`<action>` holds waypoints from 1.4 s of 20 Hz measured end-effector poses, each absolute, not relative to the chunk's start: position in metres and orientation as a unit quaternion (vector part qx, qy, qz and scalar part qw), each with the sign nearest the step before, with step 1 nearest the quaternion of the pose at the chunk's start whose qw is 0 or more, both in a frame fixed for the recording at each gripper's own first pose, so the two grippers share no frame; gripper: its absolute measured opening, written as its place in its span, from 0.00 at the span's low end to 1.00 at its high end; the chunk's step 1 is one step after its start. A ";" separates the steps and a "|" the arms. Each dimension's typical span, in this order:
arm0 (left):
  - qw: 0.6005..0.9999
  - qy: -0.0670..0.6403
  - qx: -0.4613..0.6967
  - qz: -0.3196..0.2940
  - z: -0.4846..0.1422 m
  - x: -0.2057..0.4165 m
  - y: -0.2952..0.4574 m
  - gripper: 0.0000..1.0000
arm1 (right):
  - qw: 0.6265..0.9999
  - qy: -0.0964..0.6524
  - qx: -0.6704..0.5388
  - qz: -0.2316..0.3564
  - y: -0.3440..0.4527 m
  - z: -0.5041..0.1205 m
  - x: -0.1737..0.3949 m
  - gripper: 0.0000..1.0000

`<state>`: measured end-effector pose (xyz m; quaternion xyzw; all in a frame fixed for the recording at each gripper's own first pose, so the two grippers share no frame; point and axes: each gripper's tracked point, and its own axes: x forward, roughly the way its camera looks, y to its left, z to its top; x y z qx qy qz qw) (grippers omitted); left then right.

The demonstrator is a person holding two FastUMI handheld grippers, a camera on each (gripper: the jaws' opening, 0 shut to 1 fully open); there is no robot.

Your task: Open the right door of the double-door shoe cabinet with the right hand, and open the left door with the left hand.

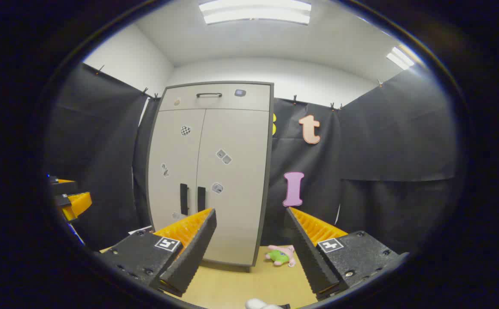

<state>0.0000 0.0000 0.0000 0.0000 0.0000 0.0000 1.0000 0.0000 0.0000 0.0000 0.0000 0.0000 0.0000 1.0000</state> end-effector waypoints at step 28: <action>1.000 0.010 0.005 0.001 -0.017 0.012 0.029 0.96 | 0.999 0.024 0.018 -0.033 0.034 -0.041 0.061 1.00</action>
